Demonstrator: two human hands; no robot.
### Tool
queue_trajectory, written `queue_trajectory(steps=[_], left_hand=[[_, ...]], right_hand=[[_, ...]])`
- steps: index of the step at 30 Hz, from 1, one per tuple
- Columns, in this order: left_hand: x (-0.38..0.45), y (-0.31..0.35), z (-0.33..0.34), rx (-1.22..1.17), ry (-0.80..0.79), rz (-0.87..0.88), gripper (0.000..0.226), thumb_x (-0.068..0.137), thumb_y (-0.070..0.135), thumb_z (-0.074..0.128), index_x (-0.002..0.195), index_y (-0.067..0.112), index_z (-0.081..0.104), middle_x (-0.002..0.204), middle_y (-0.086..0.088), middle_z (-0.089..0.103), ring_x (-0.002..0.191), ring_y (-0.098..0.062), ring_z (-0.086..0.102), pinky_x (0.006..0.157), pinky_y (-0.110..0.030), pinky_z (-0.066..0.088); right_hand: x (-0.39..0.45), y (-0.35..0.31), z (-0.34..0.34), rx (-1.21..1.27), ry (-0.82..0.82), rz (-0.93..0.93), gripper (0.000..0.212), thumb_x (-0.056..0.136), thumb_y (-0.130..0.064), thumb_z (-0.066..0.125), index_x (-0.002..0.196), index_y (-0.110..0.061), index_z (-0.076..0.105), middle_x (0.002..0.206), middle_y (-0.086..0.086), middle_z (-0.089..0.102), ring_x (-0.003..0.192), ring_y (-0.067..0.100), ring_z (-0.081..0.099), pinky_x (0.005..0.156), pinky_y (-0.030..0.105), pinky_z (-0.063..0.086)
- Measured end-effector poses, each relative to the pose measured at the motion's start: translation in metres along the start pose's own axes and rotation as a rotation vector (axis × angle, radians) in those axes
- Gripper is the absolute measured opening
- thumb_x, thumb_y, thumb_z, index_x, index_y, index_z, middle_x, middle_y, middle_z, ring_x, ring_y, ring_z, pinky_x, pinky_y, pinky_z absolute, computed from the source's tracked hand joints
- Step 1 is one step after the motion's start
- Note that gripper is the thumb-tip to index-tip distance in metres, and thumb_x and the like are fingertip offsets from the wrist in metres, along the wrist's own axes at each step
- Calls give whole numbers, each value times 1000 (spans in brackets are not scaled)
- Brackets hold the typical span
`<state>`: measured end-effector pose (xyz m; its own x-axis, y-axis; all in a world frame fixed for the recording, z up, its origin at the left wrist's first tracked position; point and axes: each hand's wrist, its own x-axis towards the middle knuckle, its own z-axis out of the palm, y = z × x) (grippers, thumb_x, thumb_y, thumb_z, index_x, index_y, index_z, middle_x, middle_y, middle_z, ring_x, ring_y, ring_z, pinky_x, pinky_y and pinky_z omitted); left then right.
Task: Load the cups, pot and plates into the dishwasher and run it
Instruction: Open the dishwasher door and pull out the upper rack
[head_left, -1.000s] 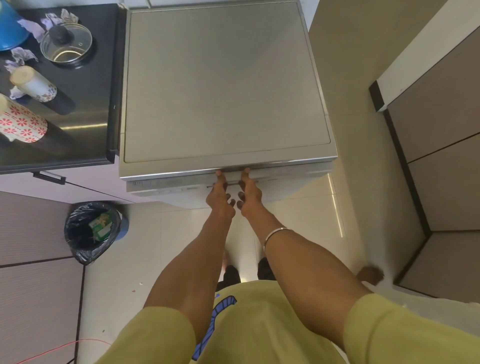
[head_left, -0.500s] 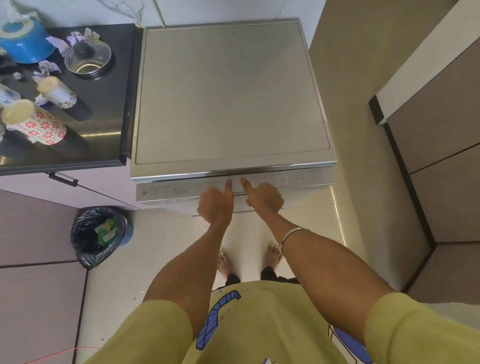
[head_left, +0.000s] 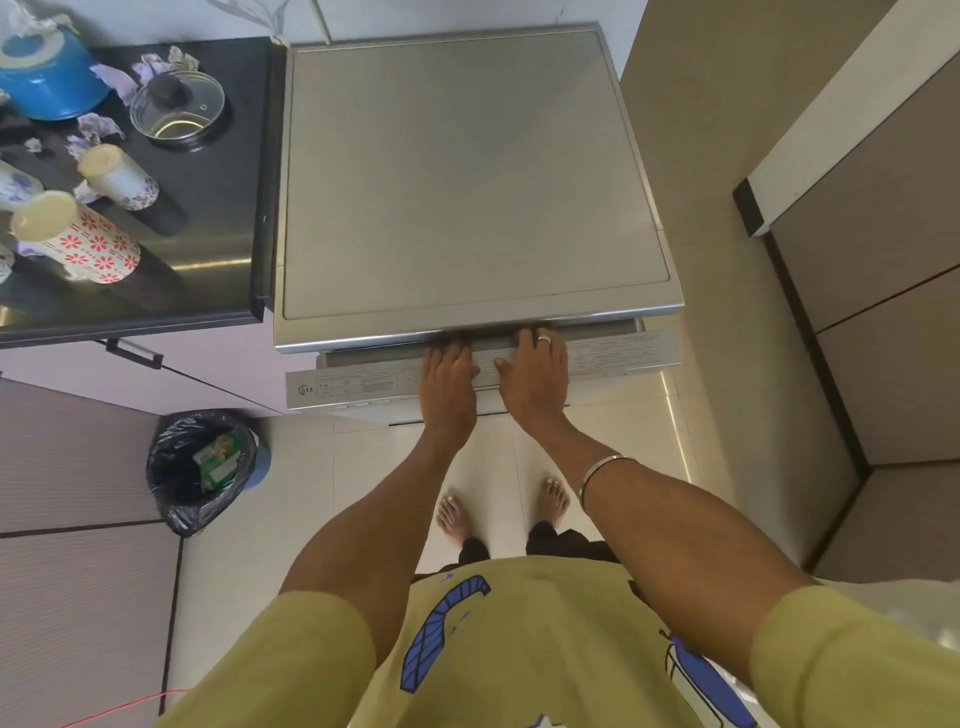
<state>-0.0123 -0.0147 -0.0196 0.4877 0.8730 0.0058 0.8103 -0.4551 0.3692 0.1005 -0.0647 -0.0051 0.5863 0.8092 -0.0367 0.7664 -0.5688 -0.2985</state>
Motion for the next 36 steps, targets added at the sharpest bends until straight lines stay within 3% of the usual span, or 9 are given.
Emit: queue_trajectory(steps=[3, 6, 10, 14, 17, 25, 33, 36], left_hand=[[-3, -1, -3, 6, -63, 22, 43, 98, 8, 55, 141, 5, 49, 149, -13, 47, 144, -30, 34, 124, -39, 15], [-4, -4, -5, 4, -119, 30, 50, 99, 13, 55, 147, 5, 40, 154, -13, 41, 147, -29, 29, 124, -41, 18], [-7, 0, -10, 10, -192, -33, 62, 99, 18, 57, 152, 2, 28, 157, -16, 33, 147, -28, 28, 122, -40, 22], [-20, 2, -9, 84, -225, -29, 76, 92, -1, 61, 155, 2, 19, 162, -15, 23, 150, -29, 20, 124, -39, 16], [-32, 2, -8, 91, -246, -36, 79, 89, -3, 62, 155, 3, 19, 162, -15, 22, 150, -30, 20, 123, -40, 19], [-77, 9, 1, 111, -242, -81, 82, 92, -9, 57, 158, 10, 13, 165, -8, 12, 153, -26, 9, 124, -40, 14], [-126, 18, 11, 111, -281, -180, 78, 91, -3, 63, 155, 11, 23, 163, -7, 22, 149, -28, 24, 114, -43, 34], [-149, 15, 19, 98, -301, -195, 71, 89, -5, 64, 151, 10, 34, 161, -6, 30, 151, -30, 19, 109, -45, 41]], right_hand=[[-2, 4, 7, -42, -165, -89, 52, 102, -33, 47, 146, -8, 37, 153, 18, 36, 149, 36, 16, 122, 50, 11], [0, 4, 5, -80, -276, -108, 58, 105, -33, 37, 155, -9, 20, 161, 15, 20, 151, 35, 4, 122, 50, 2], [3, 5, -1, -90, -356, -131, 66, 102, -33, 46, 155, -6, 16, 161, 16, 20, 150, 35, 7, 122, 46, 8], [-3, 12, -2, -122, -405, -181, 69, 99, -21, 54, 155, -7, 17, 162, 14, 17, 150, 34, 10, 121, 47, 12], [-15, 22, 0, -162, -415, -227, 80, 92, -9, 62, 156, -7, 15, 162, 13, 16, 150, 33, 13, 121, 44, 14], [-56, 39, -4, -239, -448, -302, 90, 91, -15, 67, 157, -8, 6, 164, 12, 10, 150, 33, 13, 120, 43, 20], [-102, 56, 7, -335, -500, -376, 92, 88, -18, 72, 155, -5, 10, 161, 14, 20, 148, 35, 19, 120, 43, 20], [-121, 61, 14, -360, -521, -402, 85, 89, -15, 68, 154, -3, 15, 158, 16, 26, 147, 35, 22, 121, 45, 20]])
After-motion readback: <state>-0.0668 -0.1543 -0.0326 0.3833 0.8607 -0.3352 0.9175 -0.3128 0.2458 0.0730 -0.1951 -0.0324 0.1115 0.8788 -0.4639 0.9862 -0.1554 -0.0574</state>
